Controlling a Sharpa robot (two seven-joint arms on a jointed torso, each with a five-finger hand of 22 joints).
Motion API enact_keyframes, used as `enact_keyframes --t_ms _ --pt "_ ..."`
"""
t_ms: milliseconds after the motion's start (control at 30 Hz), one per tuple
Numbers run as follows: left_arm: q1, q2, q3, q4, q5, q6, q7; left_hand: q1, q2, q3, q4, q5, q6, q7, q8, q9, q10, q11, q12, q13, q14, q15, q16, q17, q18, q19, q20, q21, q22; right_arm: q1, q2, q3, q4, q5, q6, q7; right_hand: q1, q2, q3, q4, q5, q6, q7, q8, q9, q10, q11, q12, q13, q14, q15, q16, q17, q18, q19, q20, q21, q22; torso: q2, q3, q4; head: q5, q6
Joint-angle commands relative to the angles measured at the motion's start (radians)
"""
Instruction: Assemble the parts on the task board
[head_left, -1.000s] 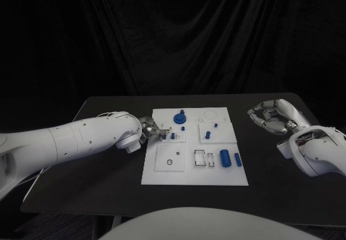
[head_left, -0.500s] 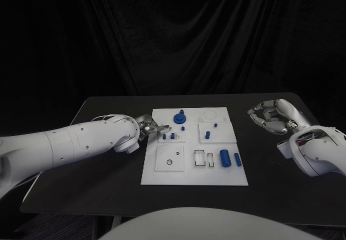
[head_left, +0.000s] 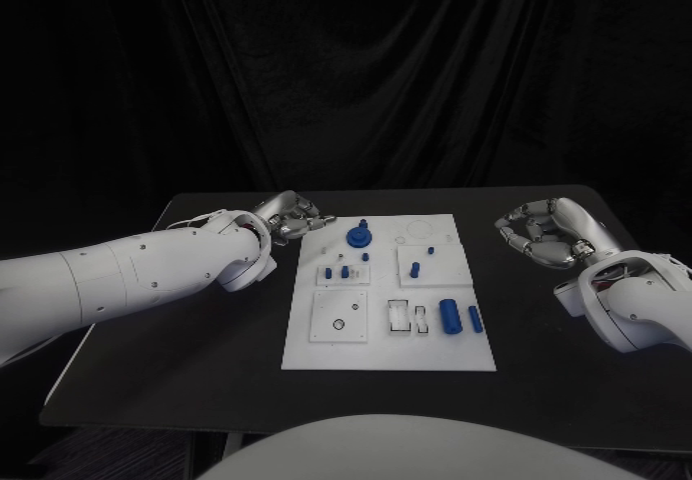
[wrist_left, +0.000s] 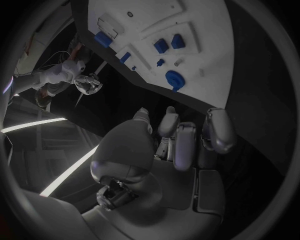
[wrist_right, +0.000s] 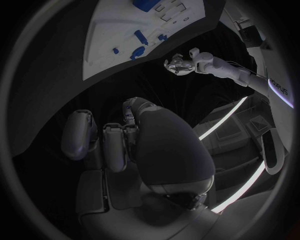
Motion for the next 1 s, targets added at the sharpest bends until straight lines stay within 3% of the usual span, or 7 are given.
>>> enact_keyframes --t_ms 33,133,200,300,433,667,1000 --pt "0.011 0.014 0.0 -0.006 -0.064 0.014 0.104 0.083 0.003 0.001 -0.011 0.0 -0.054 0.024 -0.025 -0.041 -0.159 0.021 -0.245 -0.127 -0.059 0.018 -0.071 -0.027 0.025 -0.043 0.017 -0.047 0.13 -0.002 0.003 0.001 -0.001 -0.002 -0.002 -0.004 -0.005 0.0 0.005 -0.001 0.004 -0.006 -0.001 0.006 -0.002 -0.007 -0.001 -0.001 0.038 0.051 -0.002 -0.005 0.146 0.011 -0.009 0.0 -0.006 0.156 -0.002 0.0007 -0.0004 0.003 0.0" --pt "0.015 0.029 0.0 -0.023 -0.077 0.056 0.165 0.17 0.004 0.019 -0.029 -0.007 -0.06 0.036 -0.034 -0.08 -0.223 0.037 -0.329 -0.197 -0.104 0.033 -0.116 -0.076 0.029 -0.069 0.028 -0.069 0.124 -0.002 0.004 0.001 -0.001 -0.002 -0.002 -0.003 -0.005 0.0 0.005 -0.001 0.004 -0.006 -0.001 0.006 -0.002 -0.007 -0.001 -0.001 0.038 0.051 -0.002 -0.005 0.146 0.011 -0.009 0.0 -0.006 0.156 -0.002 0.0007 -0.0005 0.002 0.0" --pt "0.016 0.043 0.0 -0.039 -0.109 0.065 0.213 0.348 0.022 0.096 -0.102 -0.094 -0.04 0.039 -0.039 -0.121 -0.29 0.043 -0.443 -0.298 -0.183 0.039 -0.216 -0.181 0.027 -0.06 0.032 -0.043 0.131 -0.002 0.005 0.001 -0.002 -0.002 -0.002 -0.003 -0.005 0.0 0.005 -0.001 0.004 -0.006 -0.001 0.006 -0.002 -0.007 -0.001 -0.001 0.038 0.051 -0.002 -0.005 0.146 0.011 -0.009 0.0 -0.006 0.156 -0.001 0.0002 0.0007 -0.003 0.0" --pt "0.016 0.067 0.0 -0.062 -0.198 0.067 0.26 0.464 -0.046 0.167 -0.095 -0.043 -0.012 -0.018 -0.095 -0.266 -0.279 0.02 -0.599 -0.519 -0.073 -0.006 -0.167 -0.158 0.006 0.033 0.008 0.092 0.164 -0.002 0.005 0.001 -0.001 -0.002 -0.001 -0.002 -0.006 0.0 0.005 -0.001 0.004 -0.005 -0.001 0.007 -0.001 -0.007 -0.001 -0.001 0.038 0.051 -0.002 -0.005 0.146 0.011 -0.008 0.001 -0.005 0.156 0.0 -0.0001 0.0 -0.005 0.0" --pt "0.015 0.098 0.0 -0.091 -0.33 0.063 0.296 0.489 -0.101 0.206 -0.065 -0.053 0.0 -0.066 -0.158 -0.393 -0.329 0.017 -0.648 -0.611 -0.028 -0.012 -0.129 -0.136 -0.002 0.06 -0.001 0.127 0.174 -0.002 0.006 0.001 -0.001 -0.002 0.0 -0.002 -0.006 0.0 0.005 -0.001 0.004 -0.005 -0.001 0.007 -0.001 -0.007 -0.001 -0.001 0.038 0.051 -0.002 -0.005 0.146 0.011 -0.008 0.001 -0.005 0.156 0.0 0.0 -0.0015 -0.004 0.0" --pt "0.01 0.165 0.0 -0.158 -0.597 0.025 0.328 0.499 -0.146 0.271 -0.048 -0.069 0.055 -0.115 -0.203 -0.529 -0.354 0.002 -0.623 -0.687 0.006 -0.019 -0.052 -0.085 -0.004 0.069 -0.007 0.141 0.177 -0.002 0.009 0.001 -0.002 -0.002 -0.001 -0.001 -0.006 0.0 0.005 -0.001 0.004 -0.005 -0.001 0.007 -0.001 -0.007 -0.001 -0.001 0.038 0.051 -0.002 -0.005 0.146 0.011 -0.008 0.001 -0.005 0.156 0.003 -0.0007 -0.0008 -0.001 0.0" --pt "-0.006 0.243 0.001 -0.218 -0.735 0.061 0.298 0.487 -0.167 0.291 -0.045 -0.08 0.073 -0.136 -0.216 -0.57 -0.358 -0.002 -0.608 -0.713 0.005 -0.022 -0.041 -0.086 -0.005 0.071 -0.009 0.145 0.178 -0.002 0.01 0.001 0.001 -0.002 -0.002 0.0 -0.006 0.0 0.005 -0.001 0.004 -0.005 -0.001 0.007 -0.001 -0.007 -0.001 -0.001 0.038 0.051 -0.002 -0.005 0.146 0.011 -0.008 0.001 -0.005 0.156 0.001 -0.0001 -0.0012 -0.003 0.0"
